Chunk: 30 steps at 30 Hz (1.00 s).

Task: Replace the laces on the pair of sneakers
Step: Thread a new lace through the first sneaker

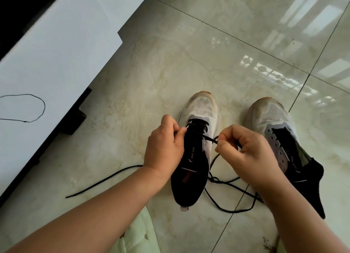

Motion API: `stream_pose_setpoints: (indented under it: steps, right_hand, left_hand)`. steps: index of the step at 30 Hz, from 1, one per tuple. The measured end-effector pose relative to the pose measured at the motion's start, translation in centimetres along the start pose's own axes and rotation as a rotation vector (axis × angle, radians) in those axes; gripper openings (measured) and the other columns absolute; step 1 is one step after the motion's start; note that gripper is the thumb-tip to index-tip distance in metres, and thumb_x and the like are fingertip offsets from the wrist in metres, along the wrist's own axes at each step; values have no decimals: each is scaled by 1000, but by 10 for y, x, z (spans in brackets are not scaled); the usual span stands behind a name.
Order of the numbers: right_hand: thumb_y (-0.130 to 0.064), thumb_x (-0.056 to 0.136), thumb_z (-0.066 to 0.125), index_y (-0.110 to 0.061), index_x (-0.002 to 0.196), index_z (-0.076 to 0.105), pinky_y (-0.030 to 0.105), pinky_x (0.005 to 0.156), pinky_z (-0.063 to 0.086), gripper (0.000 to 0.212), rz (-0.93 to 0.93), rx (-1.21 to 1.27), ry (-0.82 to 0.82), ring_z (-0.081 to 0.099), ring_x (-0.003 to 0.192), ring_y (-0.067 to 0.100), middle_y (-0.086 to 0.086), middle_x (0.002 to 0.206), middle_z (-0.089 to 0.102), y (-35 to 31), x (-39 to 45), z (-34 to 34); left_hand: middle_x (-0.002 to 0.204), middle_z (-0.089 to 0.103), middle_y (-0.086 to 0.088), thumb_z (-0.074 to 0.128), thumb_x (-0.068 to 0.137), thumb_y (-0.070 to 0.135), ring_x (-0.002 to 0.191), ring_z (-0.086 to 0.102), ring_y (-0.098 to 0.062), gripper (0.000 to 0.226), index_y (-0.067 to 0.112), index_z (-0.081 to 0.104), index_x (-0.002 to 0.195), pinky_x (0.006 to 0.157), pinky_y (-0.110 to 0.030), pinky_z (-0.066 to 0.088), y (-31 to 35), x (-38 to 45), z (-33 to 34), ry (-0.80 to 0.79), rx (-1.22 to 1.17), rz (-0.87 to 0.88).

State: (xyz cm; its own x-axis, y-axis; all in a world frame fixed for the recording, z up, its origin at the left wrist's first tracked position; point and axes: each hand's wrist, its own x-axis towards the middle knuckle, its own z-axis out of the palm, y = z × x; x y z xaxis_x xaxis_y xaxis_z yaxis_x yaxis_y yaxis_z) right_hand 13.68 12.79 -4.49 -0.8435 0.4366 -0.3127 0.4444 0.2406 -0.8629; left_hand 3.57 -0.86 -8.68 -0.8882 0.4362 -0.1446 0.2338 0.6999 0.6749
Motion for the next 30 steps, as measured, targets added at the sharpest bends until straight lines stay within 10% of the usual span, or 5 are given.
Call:
stream_pose_setpoints:
  steps: [7, 13, 17, 22, 30]
  right_hand:
    - [-58, 67, 56, -26, 109, 49, 29, 90, 26, 54, 59, -513, 27, 42, 101, 9, -14, 98, 44, 7, 5, 24]
    - [-32, 80, 57, -24, 92, 32, 28, 48, 29, 29, 133, -457, 310, 49, 53, 14, -8, 54, 48, 12, 4, 53]
    - [-31, 82, 55, -23, 90, 34, 32, 53, 39, 24, 218, -371, 351, 51, 55, 17, -4, 56, 54, 16, 0, 55]
    - [-33, 81, 56, -19, 83, 37, 31, 52, 36, 24, 209, -350, 344, 49, 53, 16, -5, 55, 51, 14, -1, 58]
    - [-35, 77, 63, -22, 77, 43, 30, 54, 28, 24, 207, -297, 322, 47, 56, 11, -11, 59, 51, 14, -2, 58]
  left_hand:
    - [73, 63, 3, 70, 81, 24, 61, 56, -6, 11, 12, 71, 80, 61, -22, 47, -2, -2, -16, -35, -43, 128]
    - [71, 57, 1, 72, 79, 16, 61, 54, -13, 12, 9, 69, 70, 59, -23, 44, -16, 2, -36, 78, 25, 170]
    - [77, 55, 1, 70, 81, 20, 65, 49, -4, 12, 13, 67, 71, 62, -7, 34, -49, 8, -54, 184, 123, 17]
    - [94, 54, 4, 67, 82, 33, 67, 53, -15, 12, 21, 70, 80, 57, -26, 35, -73, 5, -54, -55, 382, -222]
    - [105, 58, 13, 69, 81, 32, 64, 48, 13, 21, 26, 72, 100, 63, -7, 35, -1, 5, -29, -210, 73, 218]
